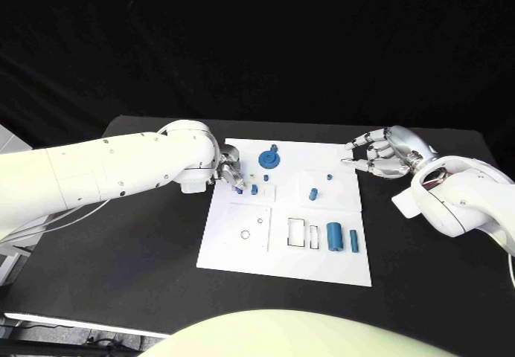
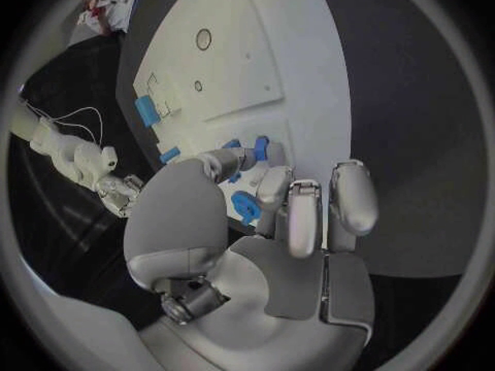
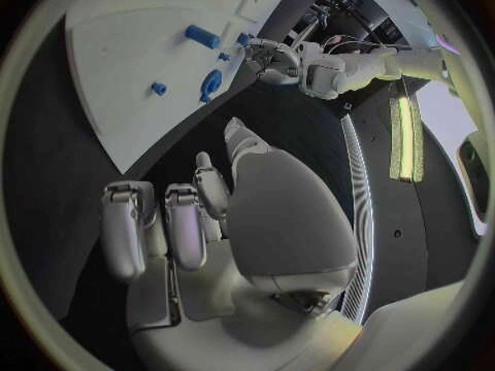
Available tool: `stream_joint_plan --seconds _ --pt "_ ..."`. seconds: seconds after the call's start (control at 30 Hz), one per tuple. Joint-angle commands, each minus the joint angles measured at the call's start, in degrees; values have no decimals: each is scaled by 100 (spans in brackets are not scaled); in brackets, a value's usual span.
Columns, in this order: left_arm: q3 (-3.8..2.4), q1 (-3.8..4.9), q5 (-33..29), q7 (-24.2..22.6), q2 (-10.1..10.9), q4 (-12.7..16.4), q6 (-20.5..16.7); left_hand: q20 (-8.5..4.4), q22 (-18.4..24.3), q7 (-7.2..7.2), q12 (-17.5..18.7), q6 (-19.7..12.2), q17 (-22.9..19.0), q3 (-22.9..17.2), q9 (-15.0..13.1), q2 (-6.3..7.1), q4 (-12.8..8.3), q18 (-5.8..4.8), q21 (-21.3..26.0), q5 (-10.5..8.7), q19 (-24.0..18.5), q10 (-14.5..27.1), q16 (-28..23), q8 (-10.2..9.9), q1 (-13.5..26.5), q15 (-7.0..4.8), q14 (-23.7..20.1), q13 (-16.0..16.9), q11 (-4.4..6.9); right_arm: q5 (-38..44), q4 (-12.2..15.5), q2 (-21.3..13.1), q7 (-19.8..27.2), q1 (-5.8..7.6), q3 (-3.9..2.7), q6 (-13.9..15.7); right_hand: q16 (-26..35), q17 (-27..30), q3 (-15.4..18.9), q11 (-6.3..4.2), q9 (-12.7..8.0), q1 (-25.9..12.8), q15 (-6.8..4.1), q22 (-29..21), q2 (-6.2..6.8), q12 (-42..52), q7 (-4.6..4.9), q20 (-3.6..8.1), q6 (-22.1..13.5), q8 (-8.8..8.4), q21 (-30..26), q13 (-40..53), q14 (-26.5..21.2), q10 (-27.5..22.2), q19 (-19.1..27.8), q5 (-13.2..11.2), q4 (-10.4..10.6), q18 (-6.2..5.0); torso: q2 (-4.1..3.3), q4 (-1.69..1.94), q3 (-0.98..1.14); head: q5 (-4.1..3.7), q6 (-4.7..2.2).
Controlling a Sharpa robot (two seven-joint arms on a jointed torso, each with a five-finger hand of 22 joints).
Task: Assemble the parts on the task board
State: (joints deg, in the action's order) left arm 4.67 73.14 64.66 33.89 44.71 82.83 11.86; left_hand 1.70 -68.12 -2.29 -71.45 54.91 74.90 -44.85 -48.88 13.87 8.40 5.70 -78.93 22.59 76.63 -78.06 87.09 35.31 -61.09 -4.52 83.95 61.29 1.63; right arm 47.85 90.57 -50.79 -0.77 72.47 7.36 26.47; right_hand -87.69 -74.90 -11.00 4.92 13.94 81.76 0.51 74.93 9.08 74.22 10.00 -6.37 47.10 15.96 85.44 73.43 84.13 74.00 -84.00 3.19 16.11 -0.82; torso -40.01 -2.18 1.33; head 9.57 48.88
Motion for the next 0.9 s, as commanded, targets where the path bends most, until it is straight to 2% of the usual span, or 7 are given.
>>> stream_joint_plan --seconds 0.03,0.13,0.17,0.33,0.6,0.9 --pt "31 -39 -115 -1 -19 7 159 -19 19 51 -7 63 825 264 12 -26 100 -84 40 -35 -20 24 -27 -11 217 -53 429 2 48 23 15 -1 79 -4 -1 -17 43 -992 15 7 -10 32 4 1182 -25 -17 -15 -3 20 22 -28 -12 451 -30 -379 23 -1 -45 -2 2 -1 -3 0" --pt "32 -39 -77 2 -15 -6 184 -19 48 37 12 96 805 652 34 24 322 -81 66 -52 -30 51 -36 -43 394 -45 423 -19 35 22 16 -3 87 -4 -1 -16 43 -992 20 8 -11 23 4 1182 -24 -22 -15 -2 19 22 -29 -17 451 -35 -379 21 5 -46 0 1 -4 -2 -6" --pt "32 -39 -64 3 -13 -13 193 -19 57 41 18 107 797 900 48 8 420 -79 78 -38 -29 64 -40 -68 400 -44 421 -23 39 22 15 -3 90 -4 -1 -15 43 -992 20 8 -11 23 4 1182 -24 -22 -15 -2 19 22 -29 -17 451 -35 -379 21 5 -46 1 1 -4 0 -6" --pt "32 -39 -11 9 -7 -37 207 -15 73 25 42 111 784 1382 71 20 647 -76 102 -39 -28 95 -45 -121 372 -40 418 -46 25 22 16 -6 95 -4 -1 -9 46 -986 25 8 -11 13 4 1176 -22 -23 -14 -2 19 22 -38 -19 449 -36 -375 20 11 -48 -1 -1 0 -2 -6" --pt "32 -39 29 13 -2 -66 198 -13 79 21 45 122 782 1715 82 25 810 -75 115 -56 -25 102 -45 -152 324 -37 417 -44 21 21 19 -9 97 -4 -1 -2 49 -981 32 9 -12 2 4 1175 -20 -23 -14 -2 18 22 -39 -19 448 -36 -375 20 17 -48 -1 -2 0 -1 -8" --pt "23 -39 113 18 54 -84 78 -9 91 13 50 126 778 1914 97 -24 839 -72 128 -106 -30 109 -47 -180 423 -31 416 -48 14 21 20 -15 96 -4 -1 2 52 -976 41 9 -14 -14 5 1174 -19 -27 -14 -2 17 22 -42 -24 447 -40 -373 20 26 -49 -2 -7 -4 -1 -26"
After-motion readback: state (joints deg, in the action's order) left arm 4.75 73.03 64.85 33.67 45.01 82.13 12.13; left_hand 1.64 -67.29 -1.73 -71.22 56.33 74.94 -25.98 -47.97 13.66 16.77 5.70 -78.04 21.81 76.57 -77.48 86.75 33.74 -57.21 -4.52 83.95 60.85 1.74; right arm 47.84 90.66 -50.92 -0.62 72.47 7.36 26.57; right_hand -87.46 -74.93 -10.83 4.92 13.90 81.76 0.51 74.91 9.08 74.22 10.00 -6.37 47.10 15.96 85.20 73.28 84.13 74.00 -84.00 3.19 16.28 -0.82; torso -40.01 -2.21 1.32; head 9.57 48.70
